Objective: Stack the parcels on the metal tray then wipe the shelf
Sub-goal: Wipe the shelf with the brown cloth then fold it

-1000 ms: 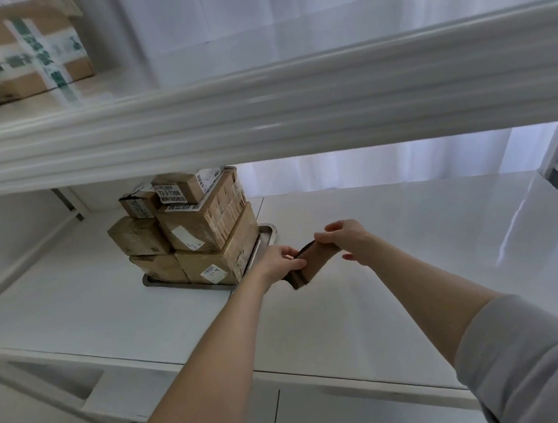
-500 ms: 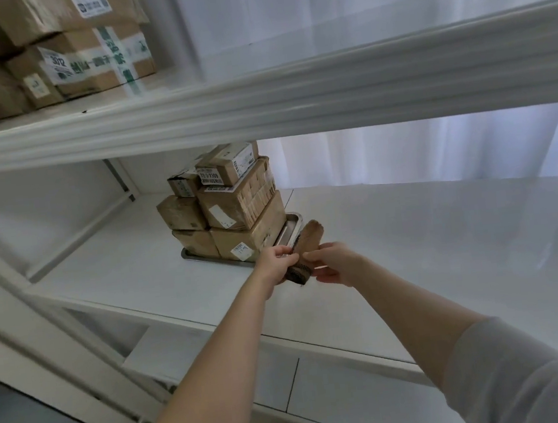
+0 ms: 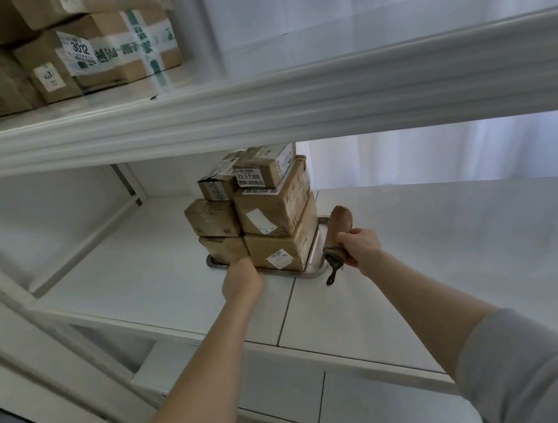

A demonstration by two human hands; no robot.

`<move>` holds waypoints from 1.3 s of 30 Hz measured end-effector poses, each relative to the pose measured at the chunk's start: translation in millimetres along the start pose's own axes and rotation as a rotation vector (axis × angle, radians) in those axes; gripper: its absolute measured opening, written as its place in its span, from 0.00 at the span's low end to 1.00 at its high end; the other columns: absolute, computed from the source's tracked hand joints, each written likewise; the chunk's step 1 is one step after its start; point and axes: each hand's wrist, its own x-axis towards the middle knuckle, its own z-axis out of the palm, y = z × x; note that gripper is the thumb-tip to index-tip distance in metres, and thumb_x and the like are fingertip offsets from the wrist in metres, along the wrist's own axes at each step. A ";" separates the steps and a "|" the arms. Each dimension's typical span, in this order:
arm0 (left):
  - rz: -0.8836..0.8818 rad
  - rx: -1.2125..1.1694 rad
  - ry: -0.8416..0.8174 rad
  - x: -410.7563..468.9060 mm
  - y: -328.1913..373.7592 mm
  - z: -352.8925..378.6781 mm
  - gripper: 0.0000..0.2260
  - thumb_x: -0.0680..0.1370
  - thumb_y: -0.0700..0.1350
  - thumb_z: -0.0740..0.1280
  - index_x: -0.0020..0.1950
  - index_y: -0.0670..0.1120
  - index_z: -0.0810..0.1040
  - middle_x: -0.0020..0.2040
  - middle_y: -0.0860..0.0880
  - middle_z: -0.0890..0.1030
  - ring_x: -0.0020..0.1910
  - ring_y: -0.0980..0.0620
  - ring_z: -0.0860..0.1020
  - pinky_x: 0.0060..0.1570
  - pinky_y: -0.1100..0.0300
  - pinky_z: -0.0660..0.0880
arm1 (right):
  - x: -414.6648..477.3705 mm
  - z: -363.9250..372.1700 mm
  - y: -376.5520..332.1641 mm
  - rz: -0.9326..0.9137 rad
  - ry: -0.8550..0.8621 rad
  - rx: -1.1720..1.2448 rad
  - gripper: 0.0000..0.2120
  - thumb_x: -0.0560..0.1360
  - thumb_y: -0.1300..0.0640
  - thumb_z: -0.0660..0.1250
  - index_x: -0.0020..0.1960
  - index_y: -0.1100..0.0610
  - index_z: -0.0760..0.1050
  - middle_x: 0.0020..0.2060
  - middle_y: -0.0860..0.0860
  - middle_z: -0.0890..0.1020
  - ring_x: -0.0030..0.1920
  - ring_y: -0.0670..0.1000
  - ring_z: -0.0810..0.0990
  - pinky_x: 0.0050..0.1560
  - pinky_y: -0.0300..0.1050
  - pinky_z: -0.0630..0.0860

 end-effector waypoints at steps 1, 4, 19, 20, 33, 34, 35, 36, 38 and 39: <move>0.038 0.088 -0.001 4.3 -5.1 -0.1 0.11 0.79 0.41 0.60 0.58 0.40 0.75 0.59 0.42 0.76 0.56 0.42 0.76 0.50 0.52 0.75 | 1.7 6.7 -1.3 -0.012 0.016 0.021 0.06 0.74 0.62 0.66 0.50 0.58 0.76 0.41 0.56 0.80 0.46 0.55 0.81 0.50 0.51 0.82; 0.118 0.255 -0.020 14.2 -11.9 1.2 0.10 0.79 0.42 0.60 0.58 0.40 0.76 0.58 0.42 0.76 0.56 0.43 0.76 0.49 0.53 0.74 | 7.8 23.8 -8.6 -0.089 0.071 0.056 0.14 0.73 0.61 0.65 0.58 0.57 0.77 0.44 0.56 0.82 0.49 0.57 0.83 0.53 0.54 0.81; 0.245 0.363 -0.110 33.7 -24.1 8.5 0.10 0.79 0.42 0.60 0.59 0.42 0.75 0.58 0.44 0.77 0.57 0.45 0.77 0.49 0.56 0.73 | 19.0 50.5 -5.3 -0.080 -0.020 -0.310 0.29 0.74 0.58 0.70 0.73 0.56 0.65 0.62 0.55 0.76 0.58 0.57 0.78 0.58 0.51 0.77; 0.240 0.358 -0.112 33.1 -23.7 8.6 0.10 0.79 0.42 0.60 0.59 0.42 0.75 0.58 0.44 0.77 0.57 0.45 0.77 0.49 0.56 0.73 | 19.3 50.5 -2.1 -0.077 -0.024 -0.380 0.28 0.74 0.58 0.70 0.72 0.56 0.66 0.62 0.55 0.76 0.59 0.56 0.77 0.60 0.52 0.77; 0.221 0.346 -0.117 35.5 -18.8 11.4 0.10 0.79 0.42 0.61 0.58 0.42 0.76 0.57 0.44 0.78 0.56 0.45 0.78 0.49 0.56 0.74 | 22.2 67.6 10.1 -0.244 0.034 -0.818 0.20 0.75 0.64 0.58 0.66 0.53 0.72 0.58 0.56 0.79 0.56 0.58 0.77 0.56 0.52 0.77; 0.224 0.346 -0.118 35.6 -18.8 11.4 0.10 0.79 0.42 0.61 0.58 0.42 0.76 0.57 0.43 0.78 0.55 0.44 0.78 0.49 0.55 0.74 | 22.7 68.4 11.0 -0.239 0.013 -0.862 0.21 0.76 0.63 0.57 0.67 0.53 0.71 0.59 0.56 0.78 0.58 0.59 0.76 0.56 0.52 0.77; 0.227 0.347 -0.116 35.8 -18.5 11.3 0.10 0.79 0.42 0.61 0.58 0.42 0.76 0.56 0.43 0.78 0.55 0.44 0.78 0.49 0.55 0.74 | 23.9 68.8 11.1 -0.233 0.005 -0.888 0.21 0.76 0.62 0.57 0.68 0.53 0.70 0.60 0.56 0.77 0.59 0.59 0.75 0.58 0.52 0.76; 0.227 0.349 -0.116 36.0 -18.1 11.2 0.10 0.79 0.43 0.61 0.58 0.42 0.76 0.56 0.43 0.78 0.55 0.44 0.78 0.48 0.55 0.74 | 24.6 68.5 10.6 -0.227 0.016 -0.897 0.21 0.76 0.61 0.57 0.69 0.54 0.69 0.62 0.56 0.76 0.61 0.60 0.74 0.59 0.53 0.75; 0.224 0.346 -0.117 36.5 -17.4 11.9 0.10 0.79 0.43 0.61 0.57 0.42 0.76 0.56 0.43 0.78 0.55 0.44 0.78 0.48 0.55 0.74 | 25.6 66.6 9.4 -0.210 0.092 -0.861 0.23 0.76 0.59 0.60 0.71 0.55 0.66 0.68 0.55 0.69 0.64 0.60 0.69 0.63 0.53 0.72; 0.223 0.343 -0.117 36.9 -16.9 11.9 0.10 0.79 0.43 0.61 0.57 0.42 0.76 0.57 0.43 0.78 0.55 0.44 0.78 0.49 0.55 0.75 | 25.8 65.8 8.6 -0.184 0.130 -0.834 0.25 0.76 0.57 0.61 0.73 0.56 0.64 0.69 0.55 0.66 0.66 0.60 0.66 0.63 0.54 0.70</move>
